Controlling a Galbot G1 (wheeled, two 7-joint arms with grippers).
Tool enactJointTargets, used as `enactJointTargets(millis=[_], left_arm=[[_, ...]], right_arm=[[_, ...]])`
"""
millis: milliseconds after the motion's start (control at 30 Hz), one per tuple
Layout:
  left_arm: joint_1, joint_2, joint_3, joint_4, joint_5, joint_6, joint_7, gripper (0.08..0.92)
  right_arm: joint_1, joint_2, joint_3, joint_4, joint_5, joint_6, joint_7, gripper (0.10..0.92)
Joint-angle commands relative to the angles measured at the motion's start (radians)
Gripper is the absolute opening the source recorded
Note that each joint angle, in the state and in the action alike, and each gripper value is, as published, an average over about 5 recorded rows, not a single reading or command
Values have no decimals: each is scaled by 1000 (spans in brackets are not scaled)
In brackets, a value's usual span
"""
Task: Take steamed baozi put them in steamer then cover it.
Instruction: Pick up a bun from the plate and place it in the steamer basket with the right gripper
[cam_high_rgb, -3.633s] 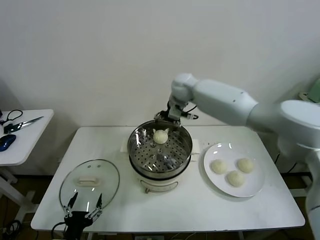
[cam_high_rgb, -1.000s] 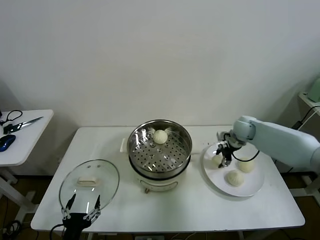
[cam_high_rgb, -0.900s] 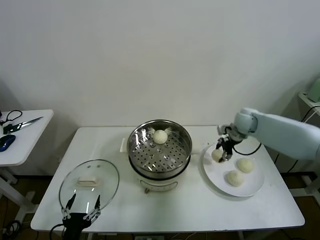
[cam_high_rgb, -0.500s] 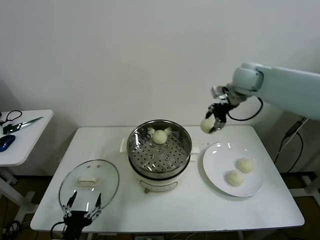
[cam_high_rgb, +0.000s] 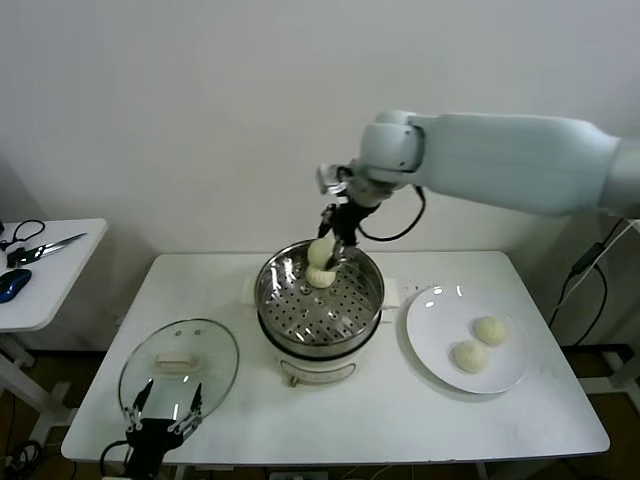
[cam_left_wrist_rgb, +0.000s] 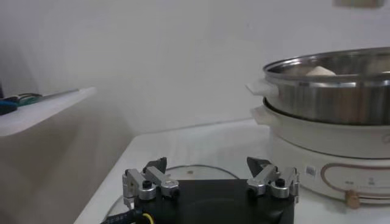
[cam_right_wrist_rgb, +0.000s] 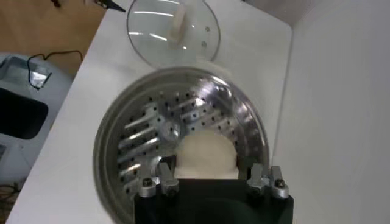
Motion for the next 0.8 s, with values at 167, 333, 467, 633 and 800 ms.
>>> enactJointTargets(millis=[167, 333, 467, 633, 800], left_arm=[[2, -4, -2, -1, 0, 1, 0, 823], [4, -6, -8, -4, -4, 0, -1, 823], [1, -7, -11, -3, -4, 1, -1, 823], [1, -9, -10, -5, -5, 1, -1, 823], [1, -9, -10, -5, -5, 3, -1, 823]], right_arm=[[-230, 196, 37, -161, -85, -53, 83, 662], [-300, 223, 47, -251, -155, -57, 99, 662], [-338, 241, 58, -301, -179, -59, 107, 662], [-351, 254, 60, -322, -183, -62, 109, 662], [-326, 241, 56, -291, -178, -66, 107, 692]])
